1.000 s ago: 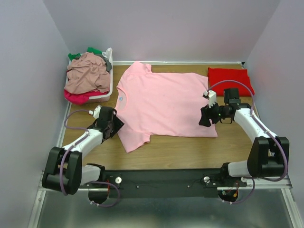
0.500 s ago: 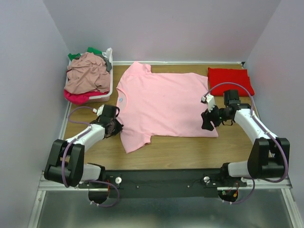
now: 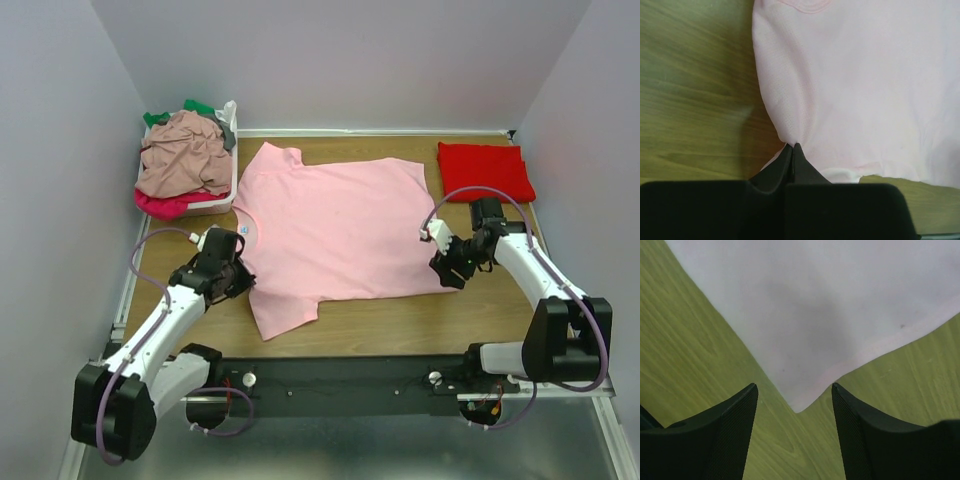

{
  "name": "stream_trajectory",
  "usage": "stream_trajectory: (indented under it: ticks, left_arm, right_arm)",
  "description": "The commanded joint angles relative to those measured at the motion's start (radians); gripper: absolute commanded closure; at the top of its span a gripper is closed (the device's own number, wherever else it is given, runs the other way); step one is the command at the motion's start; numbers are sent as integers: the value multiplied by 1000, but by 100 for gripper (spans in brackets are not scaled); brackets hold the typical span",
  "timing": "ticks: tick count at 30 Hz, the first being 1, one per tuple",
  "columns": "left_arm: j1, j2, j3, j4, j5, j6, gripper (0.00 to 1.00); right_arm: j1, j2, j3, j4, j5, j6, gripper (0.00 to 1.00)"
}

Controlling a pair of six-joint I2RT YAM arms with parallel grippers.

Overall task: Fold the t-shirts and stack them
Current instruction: Flatten the tshirt out

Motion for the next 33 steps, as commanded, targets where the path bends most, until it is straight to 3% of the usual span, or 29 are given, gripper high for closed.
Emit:
stream_trajectory:
  ticks: [1,5,13,17,23,30,33]
  left_arm:
    - [-16,-80,-13,-125,66,10,100]
    - [-47,-148,-11,-139,82,-13,100]
    - [-64,-142,-5,-142,110,-1,100]
    - [-65,-143,-2,-143,116,7,100]
    - [-85,-119,3,-146,136,24,100]
    - [-113,-71,44,-158,161,63,100]
    - [-114,-70,64,-148,164,77,100]
  right_arm:
    - [-2,8,-41,-109,35,-163,33]
    - [-2,44,-64,-135,19,-205,36]
    - [-2,93,-107,-40,49,-170,48]
    - [-2,83,-96,-49,76,-148,76]
    - [-2,11,-96,-170,180,-234,99]
    - [-3,-98,-85,-247,205,-268,97]
    - [-2,-118,-72,-219,150,-248,67]
